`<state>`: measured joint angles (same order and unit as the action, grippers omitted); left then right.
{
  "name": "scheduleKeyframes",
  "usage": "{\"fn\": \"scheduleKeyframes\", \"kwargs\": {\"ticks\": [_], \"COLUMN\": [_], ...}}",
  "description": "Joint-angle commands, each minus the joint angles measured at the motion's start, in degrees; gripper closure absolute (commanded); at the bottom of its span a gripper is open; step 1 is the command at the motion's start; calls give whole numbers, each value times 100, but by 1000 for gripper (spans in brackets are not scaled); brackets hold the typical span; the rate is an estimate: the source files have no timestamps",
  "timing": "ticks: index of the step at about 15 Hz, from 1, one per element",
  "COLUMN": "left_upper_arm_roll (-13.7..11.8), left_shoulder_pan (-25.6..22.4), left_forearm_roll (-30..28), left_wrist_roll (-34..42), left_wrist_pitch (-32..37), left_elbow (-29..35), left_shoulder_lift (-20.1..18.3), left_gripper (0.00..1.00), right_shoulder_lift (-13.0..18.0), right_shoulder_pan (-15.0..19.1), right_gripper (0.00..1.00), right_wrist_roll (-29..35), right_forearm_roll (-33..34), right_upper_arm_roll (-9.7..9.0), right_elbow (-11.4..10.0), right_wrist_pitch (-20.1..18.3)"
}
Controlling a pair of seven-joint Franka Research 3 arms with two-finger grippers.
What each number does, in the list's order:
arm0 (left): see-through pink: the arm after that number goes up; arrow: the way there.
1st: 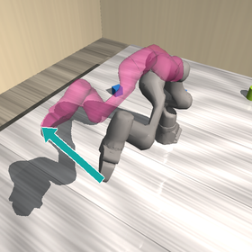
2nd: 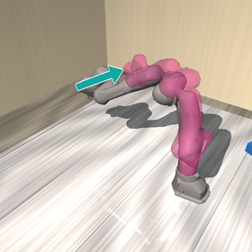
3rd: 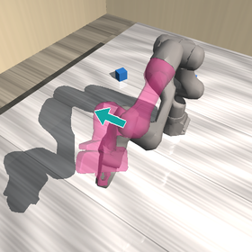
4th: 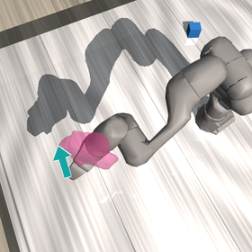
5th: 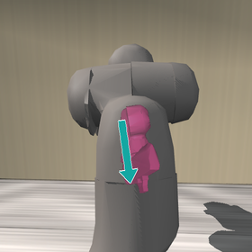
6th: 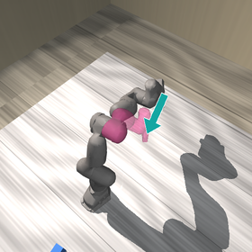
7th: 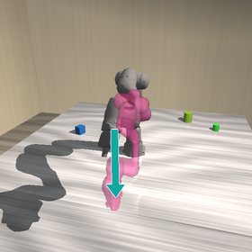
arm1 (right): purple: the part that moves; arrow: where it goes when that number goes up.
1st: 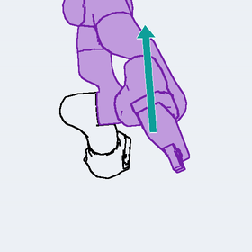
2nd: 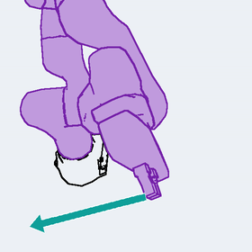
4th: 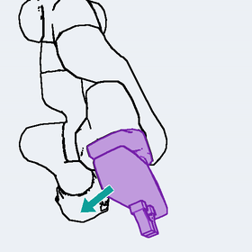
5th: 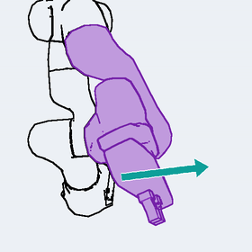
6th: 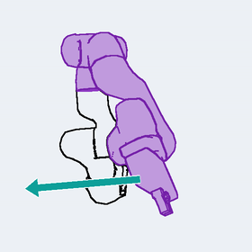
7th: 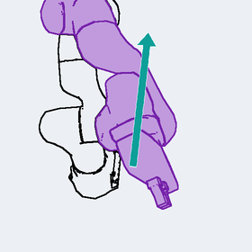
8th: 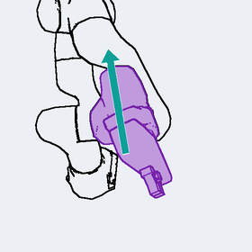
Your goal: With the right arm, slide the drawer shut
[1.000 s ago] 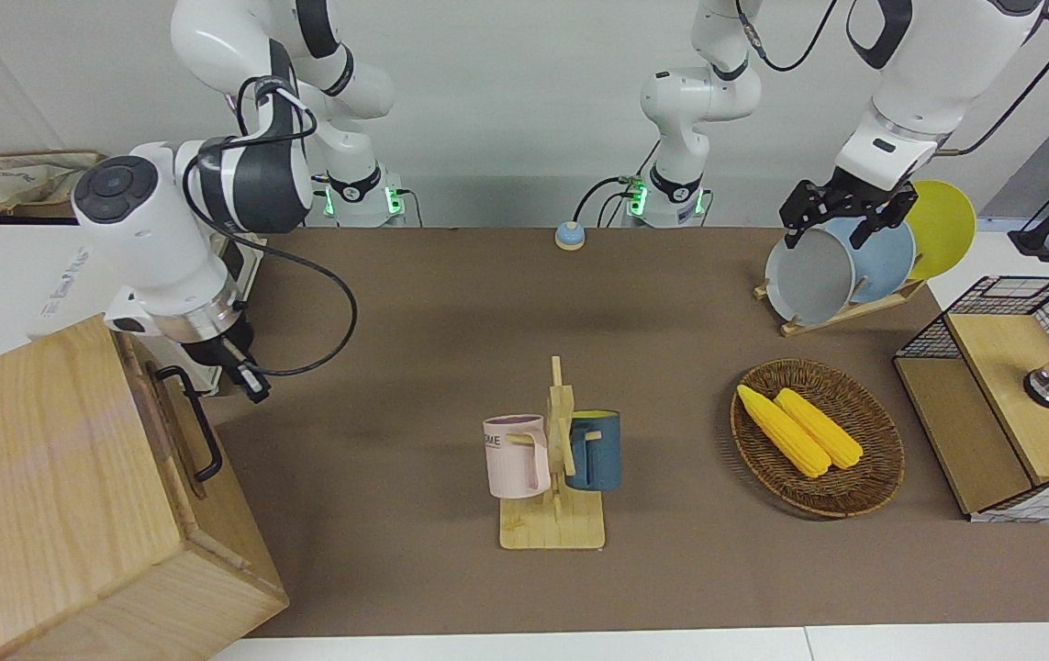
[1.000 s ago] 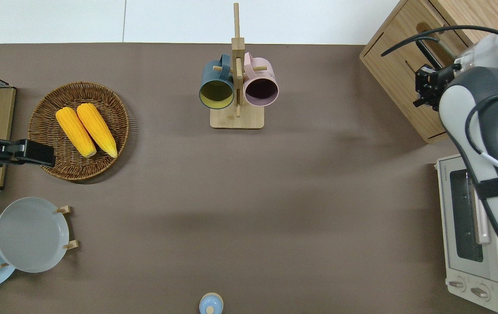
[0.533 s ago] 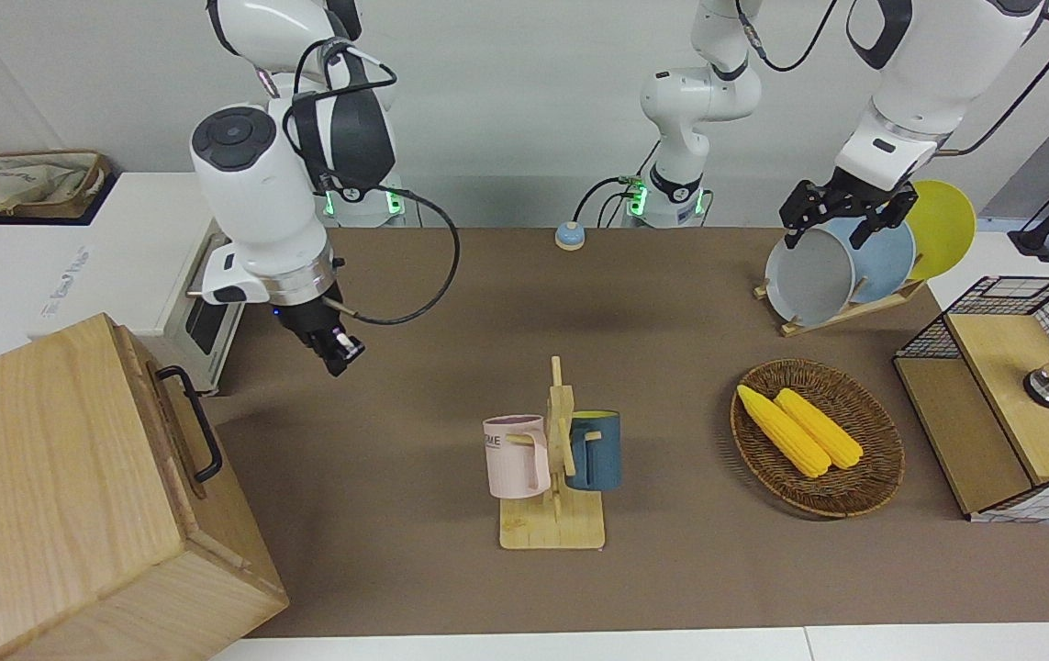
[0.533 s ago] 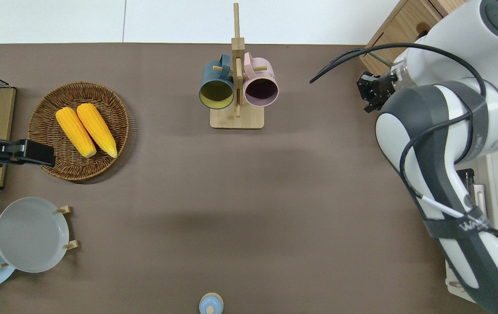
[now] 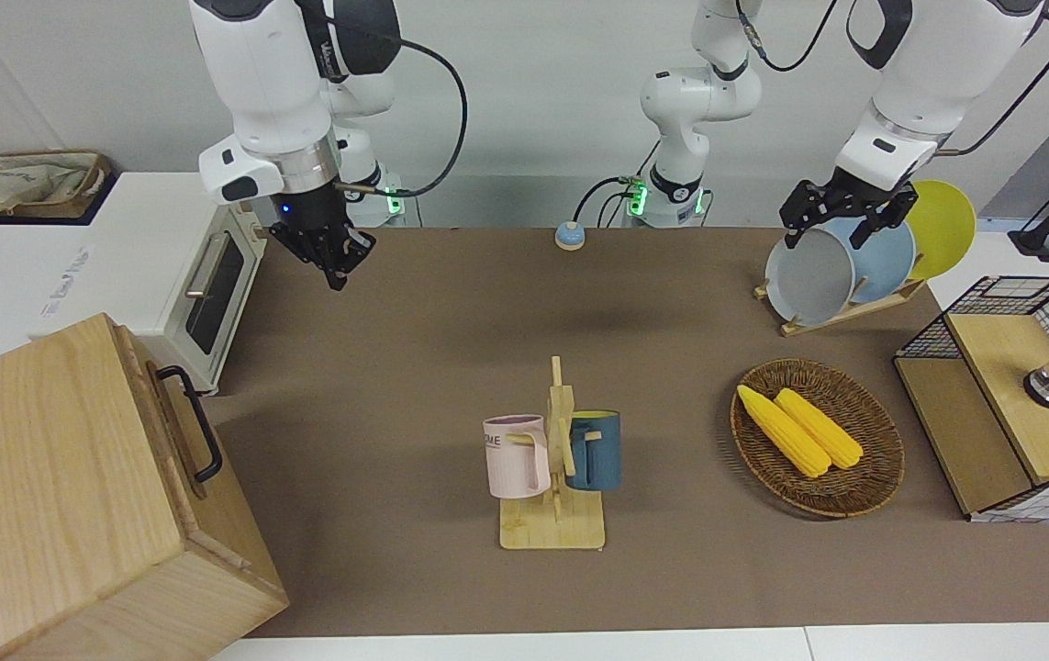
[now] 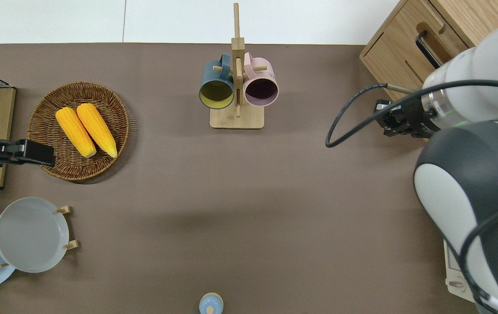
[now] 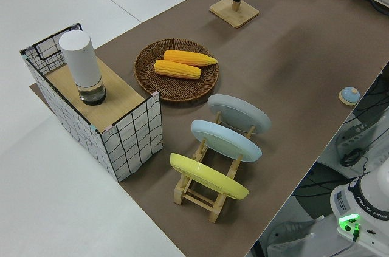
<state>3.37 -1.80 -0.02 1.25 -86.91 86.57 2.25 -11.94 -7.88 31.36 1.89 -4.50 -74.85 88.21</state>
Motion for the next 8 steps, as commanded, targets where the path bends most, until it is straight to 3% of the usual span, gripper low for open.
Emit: {"fn": "scheduleKeyframes", "kwargs": {"ticks": [1,5,8], "left_upper_arm_roll": [41,41,41], "left_shoulder_pan": [-31,-31,-31], "left_forearm_roll": [99,99,99], "left_wrist_roll": [51,51,51], "left_wrist_pitch": [113,113,113], "left_elbow": [-140,-140,-149], "left_shoulder_lift": [65,74,65], "left_gripper": [7,7,7], "right_shoulder_lift": [622,1052,1299], "right_shoulder_pan": [120,287,296], "right_gripper": [1000,1000,1000], "right_wrist_roll": [-1006,-1666,-2228], "right_forearm_roll": [-48,-49,-40], "right_upper_arm_roll": [20,55,265], "right_elbow": [-504,-916,-1180], "right_wrist_pitch": [-251,-313,-313]}}
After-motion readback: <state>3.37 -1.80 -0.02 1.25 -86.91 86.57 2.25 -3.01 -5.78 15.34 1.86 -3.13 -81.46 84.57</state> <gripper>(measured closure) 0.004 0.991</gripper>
